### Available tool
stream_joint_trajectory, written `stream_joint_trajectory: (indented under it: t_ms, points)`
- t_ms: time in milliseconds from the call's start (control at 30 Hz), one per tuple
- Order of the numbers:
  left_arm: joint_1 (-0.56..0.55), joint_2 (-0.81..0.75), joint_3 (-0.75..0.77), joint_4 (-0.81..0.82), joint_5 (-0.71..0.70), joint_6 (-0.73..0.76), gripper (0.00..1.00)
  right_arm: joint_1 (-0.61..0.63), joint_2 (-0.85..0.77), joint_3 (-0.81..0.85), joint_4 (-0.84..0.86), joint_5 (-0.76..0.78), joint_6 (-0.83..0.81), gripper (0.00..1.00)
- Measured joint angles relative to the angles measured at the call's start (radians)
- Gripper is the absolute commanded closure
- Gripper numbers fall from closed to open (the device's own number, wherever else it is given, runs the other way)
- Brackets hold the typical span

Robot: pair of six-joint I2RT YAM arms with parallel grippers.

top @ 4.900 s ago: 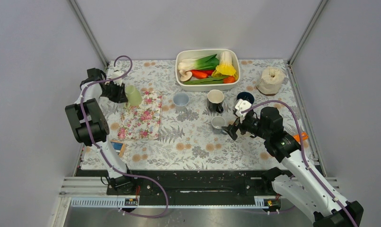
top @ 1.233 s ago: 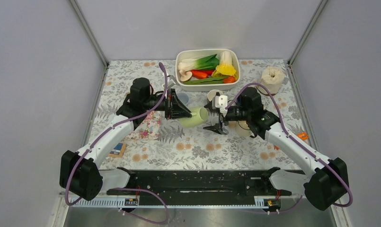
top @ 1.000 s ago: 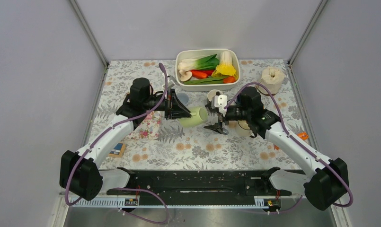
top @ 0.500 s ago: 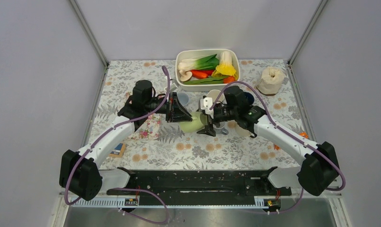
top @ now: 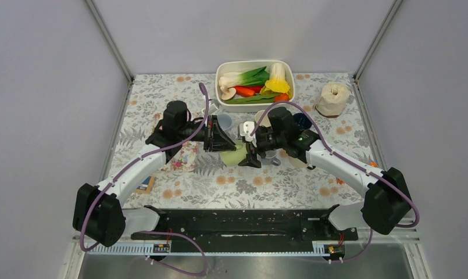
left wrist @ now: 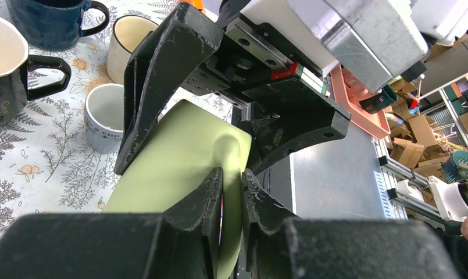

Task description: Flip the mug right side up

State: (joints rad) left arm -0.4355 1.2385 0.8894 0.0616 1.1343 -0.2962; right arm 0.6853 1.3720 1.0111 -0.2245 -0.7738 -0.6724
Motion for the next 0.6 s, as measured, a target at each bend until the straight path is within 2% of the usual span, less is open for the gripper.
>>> stream_joint_trajectory:
  t_ms: [167,267,433,600]
  points:
    - [0.000,-0.001,0.000,-0.007,0.000,0.019,1.00,0.002,0.001,0.005,-0.011,0.006,-0.003,0.77]
    - [0.000,-0.002,0.000,-0.027,-0.002,0.055,0.87,0.003,0.003,0.006,-0.021,0.008,-0.003,0.99]
    - [-0.001,-0.003,0.001,-0.081,-0.006,0.137,0.64,0.012,0.010,0.006,-0.042,0.019,-0.003,1.00]
    - [-0.001,-0.005,0.020,-0.157,-0.016,0.252,0.55,0.026,0.030,0.005,-0.069,0.018,0.007,1.00]
